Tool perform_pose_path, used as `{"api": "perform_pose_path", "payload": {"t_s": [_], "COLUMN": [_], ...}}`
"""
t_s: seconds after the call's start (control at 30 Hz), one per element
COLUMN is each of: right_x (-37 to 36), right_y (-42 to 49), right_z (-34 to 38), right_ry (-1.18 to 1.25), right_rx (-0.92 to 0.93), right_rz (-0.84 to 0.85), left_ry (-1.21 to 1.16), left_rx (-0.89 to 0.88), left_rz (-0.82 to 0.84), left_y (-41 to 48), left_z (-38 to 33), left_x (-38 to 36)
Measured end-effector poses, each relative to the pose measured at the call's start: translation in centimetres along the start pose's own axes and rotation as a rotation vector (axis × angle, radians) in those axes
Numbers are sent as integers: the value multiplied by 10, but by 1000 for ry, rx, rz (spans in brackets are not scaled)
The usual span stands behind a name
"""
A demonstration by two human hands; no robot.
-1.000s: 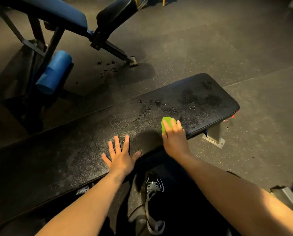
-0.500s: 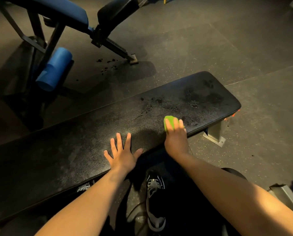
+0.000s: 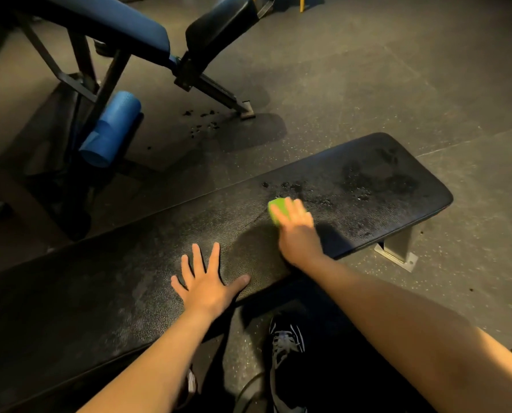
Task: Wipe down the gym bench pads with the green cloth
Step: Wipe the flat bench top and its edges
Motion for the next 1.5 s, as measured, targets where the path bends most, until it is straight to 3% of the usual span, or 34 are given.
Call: {"api": "perform_pose_path", "payload": {"t_s": [0.07,0.13,0.2,0.3,0.4,0.53,0.6,0.67,0.73,0.83,0.9,0.97,1.03,1.1,1.13,1.4,1.5], "right_x": [4,4,-8,-33,-31,-15,-6,-5,-19,-43,-44,-38,-28,-24,-28,-73,-67], "right_y": [12,13,5,-15,-7,35,48,52,47,39,58,85,109,118,119,95,99], "right_z": [-10,4,32,80,80,37,22,30,56,100,101,85,64,60,70,174,148], "right_ry": [-35,-47,8,91,37,-77,-75,-48,52,120,72,10,-45,-38,-21,63,8], "right_rx": [-158,-168,-35,273,405,126,-41,-80,43,378,464,378,139,-40,-47,513,479], "right_rz": [-57,-127,-87,154,175,41,-17,-64,3,261,261,128,0,-61,-60,380,350], "left_ry": [12,13,13,15,-21,-40,-13,-14,-5,21,25,4,-15,-20,-25,-142,-164], "left_rx": [-6,0,2,-9,-14,-60,-39,45,87,84,81,70,57,47,46,43,29], "left_rz": [14,8,-2,-28,-112,-249,-211,-125,-42,-2,5,15,34,41,36,-131,-156], "left_y": [1,2,2,1,4,15,29,46,57,62,64,66,67,68,69,68,67], "left_z": [1,2,2,1,-1,1,3,10,15,18,19,21,22,22,23,26,26], "left_x": [-2,-2,-1,1,7,25,30,35,36,33,31,31,30,29,28,27,28]}}
Point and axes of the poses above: each hand's wrist, its own y-axis towards the middle knuckle, its own x-axis out of the back of the hand, z = x × y, the point moved 5 cm from there along y, towards the middle knuckle, and after that the axes turned 3 degrees about -z, right-handed, at the moved point
